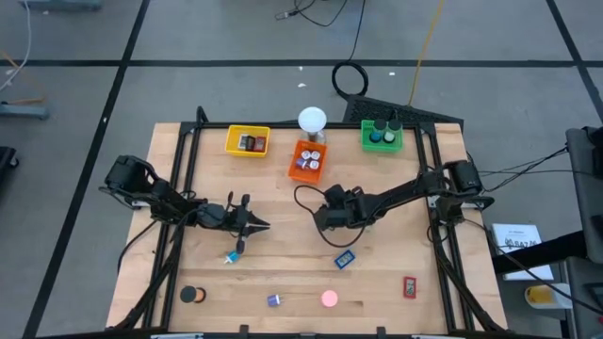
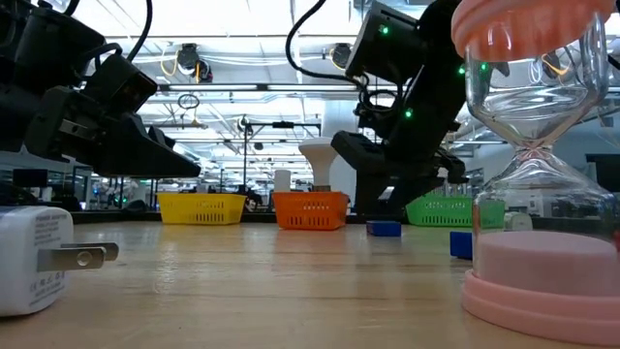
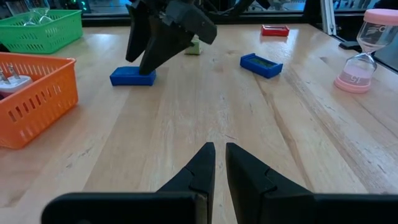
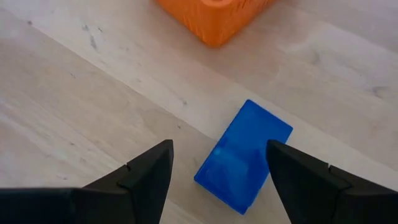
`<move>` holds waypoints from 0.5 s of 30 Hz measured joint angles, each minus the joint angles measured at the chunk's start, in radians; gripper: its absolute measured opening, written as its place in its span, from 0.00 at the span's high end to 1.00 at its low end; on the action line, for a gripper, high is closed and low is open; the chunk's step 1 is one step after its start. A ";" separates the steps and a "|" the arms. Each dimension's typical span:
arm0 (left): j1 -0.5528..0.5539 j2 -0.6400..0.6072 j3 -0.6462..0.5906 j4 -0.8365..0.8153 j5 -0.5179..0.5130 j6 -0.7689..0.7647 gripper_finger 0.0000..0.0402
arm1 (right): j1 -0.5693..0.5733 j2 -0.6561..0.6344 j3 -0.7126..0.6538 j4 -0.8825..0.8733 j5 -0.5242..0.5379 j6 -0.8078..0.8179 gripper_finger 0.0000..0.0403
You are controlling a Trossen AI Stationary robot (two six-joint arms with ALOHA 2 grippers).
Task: Pick & Place Office items
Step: Put the top blue digital clock into the yellow bin
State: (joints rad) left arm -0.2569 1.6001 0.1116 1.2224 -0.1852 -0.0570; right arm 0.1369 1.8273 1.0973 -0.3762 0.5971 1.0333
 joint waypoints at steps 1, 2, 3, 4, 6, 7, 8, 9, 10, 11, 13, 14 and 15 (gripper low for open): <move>0.000 0.000 0.000 0.000 0.000 0.000 0.90 | 0.001 -0.005 0.000 -0.001 0.000 -0.004 0.38; 0.000 0.000 0.000 0.000 0.000 0.000 0.90 | 0.001 -0.008 0.000 -0.002 0.001 -0.005 0.38; 0.000 0.000 0.000 0.000 0.000 0.000 0.90 | 0.001 -0.010 0.000 -0.002 0.003 -0.002 0.38; 0.000 0.000 0.000 0.000 0.000 0.000 0.90 | 0.001 -0.011 0.000 -0.004 0.003 0.003 0.38; 0.000 0.000 0.000 0.000 0.000 0.000 0.90 | 0.001 -0.011 0.000 -0.022 0.003 0.017 0.38; 0.000 0.000 0.000 0.000 0.000 0.000 0.90 | 0.001 -0.008 0.000 -0.035 0.002 0.030 0.38; 0.000 0.000 0.000 0.000 0.000 0.000 0.90 | 0.001 0.000 0.000 -0.041 0.002 0.042 0.38; 0.000 0.000 0.000 0.000 0.000 0.000 0.90 | 0.001 0.008 0.000 -0.051 0.002 0.055 0.38; 0.000 0.000 0.000 0.000 0.000 0.000 0.90 | 0.001 0.016 0.000 -0.063 0.000 0.062 0.38; 0.000 0.000 0.000 0.000 0.000 0.000 0.90 | 0.000 0.021 -0.001 -0.066 -0.004 0.063 0.38; 0.000 0.000 0.000 0.000 0.000 0.000 0.90 | 0.000 0.029 -0.001 -0.047 0.000 0.060 0.38; 0.000 0.000 0.000 0.000 0.000 0.000 0.90 | 0.000 0.030 0.000 -0.039 0.000 0.057 0.38; 0.000 0.000 0.000 0.000 0.000 0.000 0.90 | 0.000 0.032 0.000 -0.039 0.000 0.057 0.38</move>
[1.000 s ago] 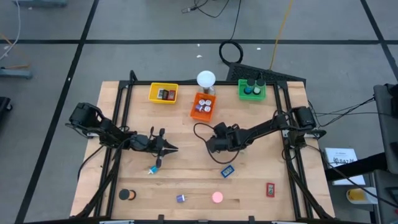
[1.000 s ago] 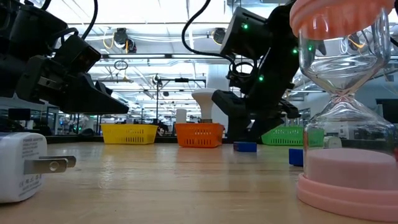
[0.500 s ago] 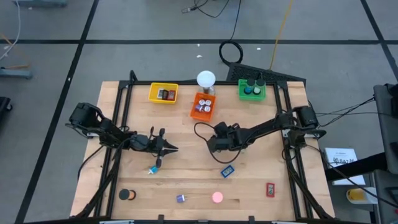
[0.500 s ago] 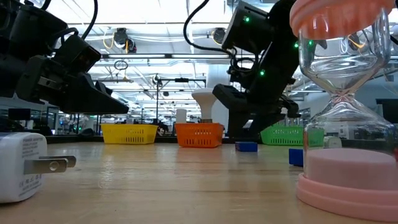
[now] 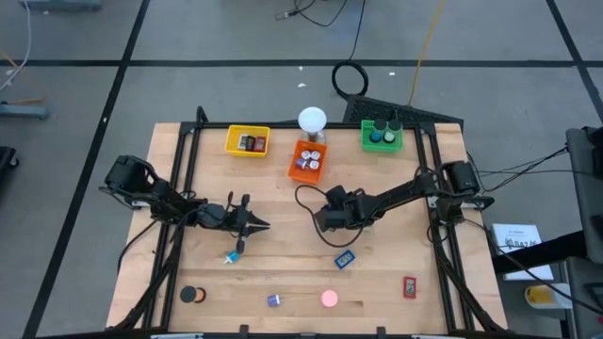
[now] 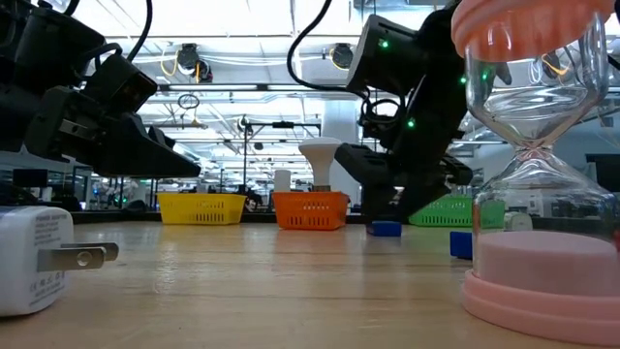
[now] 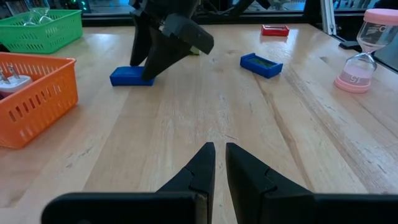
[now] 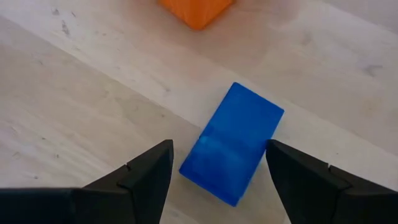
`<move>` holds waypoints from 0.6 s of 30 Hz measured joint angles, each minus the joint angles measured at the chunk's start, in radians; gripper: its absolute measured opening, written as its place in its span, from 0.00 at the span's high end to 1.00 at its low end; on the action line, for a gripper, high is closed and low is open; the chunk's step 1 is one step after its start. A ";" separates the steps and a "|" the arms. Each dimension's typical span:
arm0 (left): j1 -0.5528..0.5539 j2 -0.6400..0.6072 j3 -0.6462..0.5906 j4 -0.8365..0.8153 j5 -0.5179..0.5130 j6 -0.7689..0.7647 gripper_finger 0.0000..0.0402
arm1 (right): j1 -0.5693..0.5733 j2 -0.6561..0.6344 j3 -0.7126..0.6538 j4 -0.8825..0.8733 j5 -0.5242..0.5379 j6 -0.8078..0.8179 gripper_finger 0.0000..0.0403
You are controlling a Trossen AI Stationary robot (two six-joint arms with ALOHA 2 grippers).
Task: Pick & Place Office items
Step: Put the top blue digital clock into the yellow bin
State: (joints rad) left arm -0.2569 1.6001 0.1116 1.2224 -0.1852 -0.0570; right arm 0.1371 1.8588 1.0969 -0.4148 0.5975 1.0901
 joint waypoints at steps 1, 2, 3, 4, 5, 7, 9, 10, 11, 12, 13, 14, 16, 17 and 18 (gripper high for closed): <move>0.000 0.000 0.000 0.000 0.000 0.000 0.90 | 0.000 0.001 0.000 0.000 -0.001 0.000 0.39; 0.000 0.000 0.000 0.000 0.000 0.000 0.90 | 0.000 0.001 0.000 -0.001 -0.002 0.000 0.39; 0.000 0.000 0.000 0.000 0.000 0.000 0.90 | 0.000 0.001 0.000 0.000 -0.003 0.000 0.40; 0.000 0.000 0.000 0.000 0.000 -0.002 0.90 | -0.001 0.001 0.000 0.000 -0.008 0.000 0.42; 0.000 0.000 0.000 0.000 0.000 -0.006 0.90 | -0.001 0.004 0.000 0.003 -0.010 0.000 0.44; 0.000 0.000 0.000 0.000 -0.012 -0.009 0.90 | 0.000 0.008 0.002 0.008 -0.015 -0.002 0.48; 0.000 0.000 -0.001 0.001 -0.052 -0.022 0.90 | 0.000 0.008 0.002 0.009 -0.020 -0.002 0.52; 0.000 -0.002 -0.005 0.006 -0.084 -0.025 0.90 | -0.001 0.008 0.002 0.009 -0.023 -0.002 0.53; 0.000 -0.015 -0.015 0.005 -0.115 -0.027 0.90 | -0.001 0.010 0.002 0.009 -0.026 -0.001 0.54; 0.000 -0.034 -0.026 0.005 -0.138 -0.028 0.90 | -0.001 0.019 0.002 0.014 -0.027 -0.002 0.55; 0.001 -0.051 -0.036 0.011 -0.156 -0.029 0.90 | -0.001 0.028 0.002 0.020 -0.027 -0.002 0.55; 0.002 -0.065 -0.045 0.014 -0.168 -0.031 0.90 | -0.001 0.035 0.002 0.022 -0.033 -0.002 0.54; 0.002 -0.099 -0.072 0.005 -0.191 -0.037 0.90 | -0.001 0.041 0.002 0.024 -0.037 -0.003 0.53; 0.002 -0.122 -0.085 0.006 -0.203 -0.042 0.90 | -0.004 0.046 0.002 0.029 -0.041 -0.007 0.52; 0.002 -0.148 -0.098 0.010 -0.215 -0.043 0.90 | -0.006 0.049 0.003 0.035 -0.041 -0.018 0.51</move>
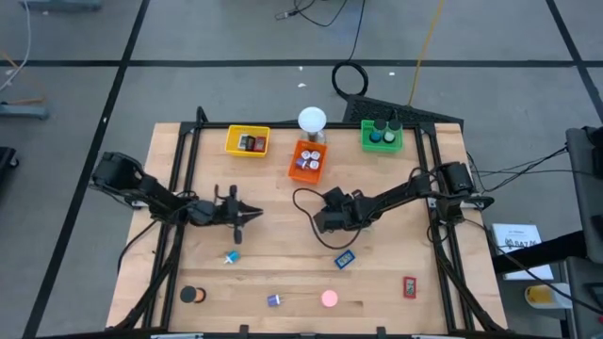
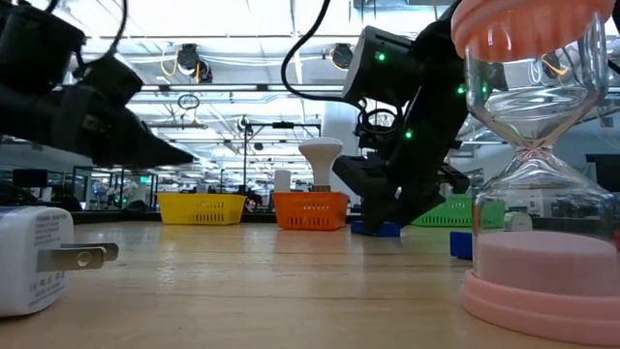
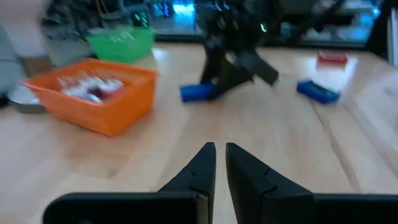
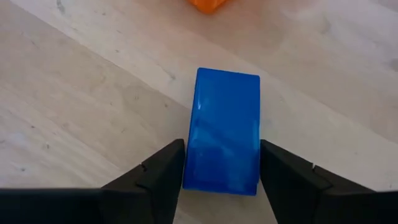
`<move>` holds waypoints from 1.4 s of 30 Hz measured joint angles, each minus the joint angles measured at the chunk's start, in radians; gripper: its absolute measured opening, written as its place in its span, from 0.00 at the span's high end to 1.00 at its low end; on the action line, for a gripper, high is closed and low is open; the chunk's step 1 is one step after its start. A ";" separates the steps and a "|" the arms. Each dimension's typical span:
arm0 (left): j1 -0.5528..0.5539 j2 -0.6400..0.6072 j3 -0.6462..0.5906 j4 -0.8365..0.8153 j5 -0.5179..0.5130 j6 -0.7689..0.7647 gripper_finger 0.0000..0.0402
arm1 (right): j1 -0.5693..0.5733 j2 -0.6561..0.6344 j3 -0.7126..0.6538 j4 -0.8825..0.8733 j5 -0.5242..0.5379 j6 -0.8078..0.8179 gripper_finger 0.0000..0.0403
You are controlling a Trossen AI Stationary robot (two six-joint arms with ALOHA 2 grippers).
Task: Pick & Place Office items
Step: Put the top blue digital clock into the yellow bin
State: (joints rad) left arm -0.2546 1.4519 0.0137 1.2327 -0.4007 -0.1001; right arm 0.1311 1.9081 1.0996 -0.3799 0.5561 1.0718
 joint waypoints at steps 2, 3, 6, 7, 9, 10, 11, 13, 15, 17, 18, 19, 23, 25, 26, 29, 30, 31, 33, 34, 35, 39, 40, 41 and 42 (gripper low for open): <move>0.000 -0.035 0.000 -0.030 -0.020 0.000 0.90 | -0.004 0.002 0.000 0.006 0.000 -0.014 0.50; 0.001 -0.048 0.000 -0.052 -0.022 0.000 0.90 | -0.005 0.002 0.000 0.016 0.001 -0.021 0.50; 0.000 -0.062 0.000 -0.062 -0.021 0.005 0.90 | -0.005 -0.002 -0.001 0.037 0.010 -0.065 0.56; 0.000 -0.061 0.001 -0.068 -0.022 0.006 0.90 | -0.003 -0.004 -0.002 0.047 0.011 -0.085 0.59; 0.000 -0.061 0.000 -0.072 -0.023 0.008 0.90 | 0.003 -0.004 -0.002 0.088 0.011 -0.130 0.63; 0.000 -0.061 0.000 -0.072 -0.027 0.008 0.90 | 0.007 -0.007 0.000 0.108 0.008 -0.155 0.63; 0.000 -0.061 0.000 -0.075 -0.038 0.008 0.90 | 0.011 -0.013 0.004 0.132 0.005 -0.186 0.63; 0.000 -0.061 0.000 -0.079 -0.057 0.008 0.90 | 0.016 -0.017 0.029 0.218 -0.019 -0.255 0.63; 0.001 -0.061 0.000 -0.077 -0.070 0.008 0.90 | 0.016 -0.014 0.058 0.299 -0.062 -0.331 0.63; 0.001 -0.061 0.000 -0.077 -0.073 0.009 0.90 | 0.014 0.016 0.103 0.356 -0.087 -0.415 0.63; 0.001 -0.061 0.000 -0.077 -0.073 0.009 0.90 | 0.010 0.039 0.133 0.363 -0.104 -0.450 0.63; 0.001 -0.061 0.000 -0.077 -0.073 0.009 0.90 | 0.005 0.068 0.167 0.357 -0.117 -0.485 0.63; 0.001 -0.061 0.000 -0.079 -0.073 0.009 0.90 | -0.031 0.206 0.305 0.345 -0.239 -0.633 0.63; 0.001 -0.061 0.000 -0.092 -0.073 0.008 0.90 | -0.048 0.263 0.360 0.345 -0.290 -0.703 0.63; 0.001 -0.061 0.000 -0.100 -0.073 0.008 0.90 | -0.054 0.284 0.383 0.349 -0.300 -0.727 0.63; 0.001 -0.061 0.001 -0.113 -0.073 0.000 0.90 | -0.068 0.307 0.413 0.361 -0.327 -0.764 0.63; 0.001 -0.061 0.001 -0.116 -0.073 0.000 0.90 | -0.070 0.307 0.413 0.357 -0.328 -0.771 0.63; 0.001 -0.061 0.001 -0.117 -0.073 -0.001 0.90 | -0.072 0.307 0.413 0.356 -0.326 -0.775 0.63; 0.001 -0.061 0.001 -0.119 -0.072 -0.007 0.90 | -0.073 0.307 0.413 0.356 -0.323 -0.778 0.62; 0.001 -0.061 0.001 -0.120 -0.068 -0.009 0.90 | -0.072 0.307 0.413 0.359 -0.321 -0.778 0.59; 0.001 -0.061 0.001 -0.122 -0.063 -0.012 0.90 | -0.070 0.307 0.412 0.364 -0.321 -0.778 0.56; 0.001 -0.061 0.001 -0.124 -0.048 -0.014 0.90 | -0.054 0.307 0.412 0.381 -0.321 -0.807 0.39; 0.001 -0.061 0.001 -0.124 -0.047 -0.014 0.90 | -0.050 0.307 0.412 0.382 -0.320 -0.815 0.36; 0.001 -0.061 0.003 -0.123 -0.047 -0.014 0.90 | -0.048 0.306 0.412 0.379 -0.319 -0.818 0.34; 0.001 -0.061 0.005 -0.121 -0.047 -0.014 0.90 | -0.045 0.297 0.412 0.366 -0.318 -0.819 0.32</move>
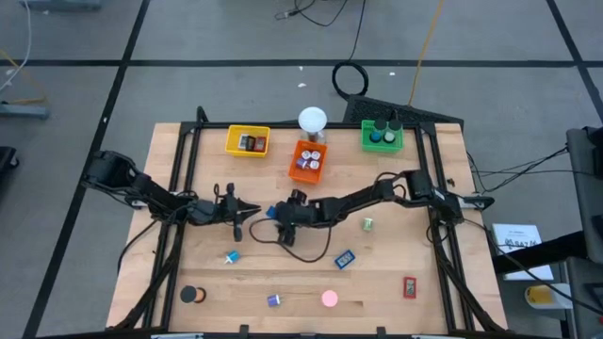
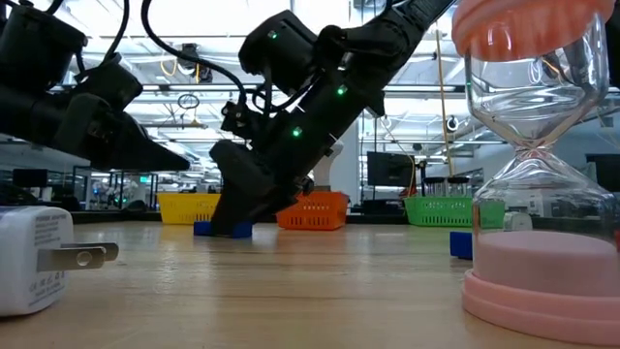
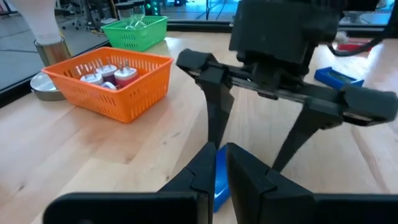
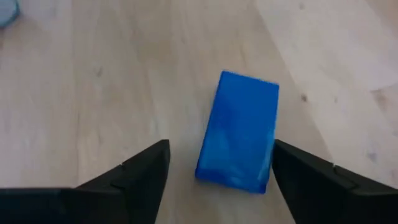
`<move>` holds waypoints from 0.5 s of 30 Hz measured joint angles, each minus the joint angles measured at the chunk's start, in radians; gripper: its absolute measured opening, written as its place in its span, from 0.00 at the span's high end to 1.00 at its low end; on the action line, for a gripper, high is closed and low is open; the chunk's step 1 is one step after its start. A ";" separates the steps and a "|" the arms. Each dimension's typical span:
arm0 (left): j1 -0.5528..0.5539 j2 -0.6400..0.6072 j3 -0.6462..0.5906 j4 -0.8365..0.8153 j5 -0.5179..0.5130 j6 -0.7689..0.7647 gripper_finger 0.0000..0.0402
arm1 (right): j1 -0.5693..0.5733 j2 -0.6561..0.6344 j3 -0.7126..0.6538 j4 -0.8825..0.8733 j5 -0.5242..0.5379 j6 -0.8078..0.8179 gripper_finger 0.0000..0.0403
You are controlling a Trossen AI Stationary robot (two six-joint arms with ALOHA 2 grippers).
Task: Pick & Place Office items
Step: Put the top blue digital clock into the yellow bin
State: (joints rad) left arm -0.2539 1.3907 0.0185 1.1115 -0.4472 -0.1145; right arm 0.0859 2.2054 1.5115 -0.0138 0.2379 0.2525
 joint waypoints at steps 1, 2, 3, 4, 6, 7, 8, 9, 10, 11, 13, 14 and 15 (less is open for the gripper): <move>0.000 0.000 0.001 0.004 0.001 0.000 0.90 | 0.003 -0.012 -0.002 -0.024 0.011 0.000 0.32; 0.000 0.000 0.001 0.005 0.002 0.000 0.90 | 0.008 -0.027 -0.002 -0.045 0.034 -0.001 0.32; 0.000 0.000 0.001 0.006 0.005 0.000 0.90 | 0.013 -0.044 -0.001 -0.059 0.067 -0.004 0.33; 0.000 0.000 0.001 0.005 0.006 0.000 0.90 | 0.019 -0.064 0.000 -0.083 0.107 -0.004 0.35; 0.000 0.000 0.001 0.006 0.010 0.001 0.90 | 0.036 -0.119 -0.021 -0.134 0.177 -0.007 0.42; 0.000 0.000 0.001 0.006 0.009 0.001 0.90 | 0.045 -0.145 -0.039 -0.144 0.197 -0.008 0.45; 0.000 0.000 0.001 0.006 0.010 0.001 0.90 | 0.053 -0.169 -0.058 -0.139 0.208 -0.008 0.50; 0.001 0.000 0.002 0.006 0.010 0.001 0.90 | 0.062 -0.199 -0.084 -0.127 0.211 -0.007 0.54; 0.003 0.000 0.005 0.005 0.010 0.001 0.90 | 0.071 -0.234 -0.121 -0.118 0.210 -0.007 0.59; 0.007 0.000 0.009 0.005 0.016 0.001 0.90 | 0.079 -0.267 -0.158 -0.110 0.210 -0.007 0.64; 0.025 0.000 0.024 -0.014 0.062 0.004 0.90 | 0.090 -0.320 -0.237 -0.023 0.210 -0.005 0.75; 0.037 0.000 0.037 -0.037 0.097 0.007 0.90 | 0.095 -0.349 -0.284 0.012 0.209 -0.004 0.80; 0.052 0.000 0.056 -0.073 0.139 0.009 0.90 | 0.100 -0.381 -0.336 0.049 0.208 -0.004 0.85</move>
State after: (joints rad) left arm -0.2020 1.3907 0.0742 1.0389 -0.3081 -0.1050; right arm 0.1862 1.8245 1.1752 0.0355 0.4457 0.2483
